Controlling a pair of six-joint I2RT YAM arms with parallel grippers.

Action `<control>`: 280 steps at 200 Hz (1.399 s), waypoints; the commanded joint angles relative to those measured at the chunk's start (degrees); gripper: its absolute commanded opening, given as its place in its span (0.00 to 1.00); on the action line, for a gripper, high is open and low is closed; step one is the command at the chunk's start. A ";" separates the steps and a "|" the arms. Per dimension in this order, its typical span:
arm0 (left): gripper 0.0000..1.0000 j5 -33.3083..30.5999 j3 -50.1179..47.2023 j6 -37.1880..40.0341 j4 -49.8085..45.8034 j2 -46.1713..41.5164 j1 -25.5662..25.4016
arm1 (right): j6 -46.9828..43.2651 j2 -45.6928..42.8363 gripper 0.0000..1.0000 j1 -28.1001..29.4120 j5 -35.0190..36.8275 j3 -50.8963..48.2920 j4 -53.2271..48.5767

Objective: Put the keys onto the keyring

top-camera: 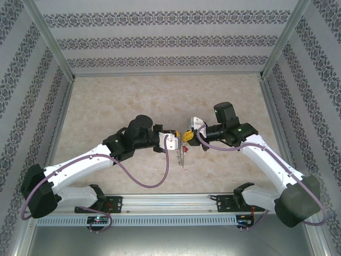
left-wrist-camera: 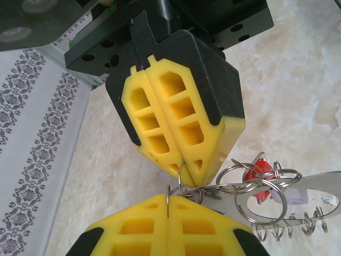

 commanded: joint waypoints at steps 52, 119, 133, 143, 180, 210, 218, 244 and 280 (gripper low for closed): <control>0.00 1.55 -1.80 0.19 -0.26 -1.89 0.59 | 0.93 -0.87 0.00 -1.54 -2.29 0.21 3.10; 0.00 1.32 -0.98 -0.92 0.37 -1.64 0.59 | 1.29 -0.06 0.00 -1.29 -2.40 0.37 2.49; 0.00 0.95 -0.46 -1.31 0.46 -1.28 0.59 | 1.25 0.30 0.00 -0.77 -1.80 0.53 2.04; 0.00 1.20 -0.27 -1.43 0.77 -1.34 0.57 | 1.31 0.58 0.00 -0.67 -1.77 0.64 1.71; 0.00 1.91 0.38 -2.47 1.37 -1.97 0.59 | -0.70 -0.40 0.00 -0.29 -0.91 -0.19 1.52; 0.00 1.05 0.34 -2.99 0.34 -3.26 0.68 | -4.26 -9.77 0.00 1.19 2.28 -8.52 10.86; 0.00 0.83 0.22 -2.95 -0.38 -3.59 0.77 | -4.25 -12.41 0.00 1.26 4.30 -11.09 14.00; 0.00 0.71 -0.56 -3.09 -1.95 -5.14 0.87 | -8.26 -18.43 0.00 2.13 9.65 -14.05 13.70; 0.00 3.44 -0.65 -2.60 -6.05 -7.94 0.77 | -13.55 -24.11 0.00 3.82 14.94 -16.15 13.57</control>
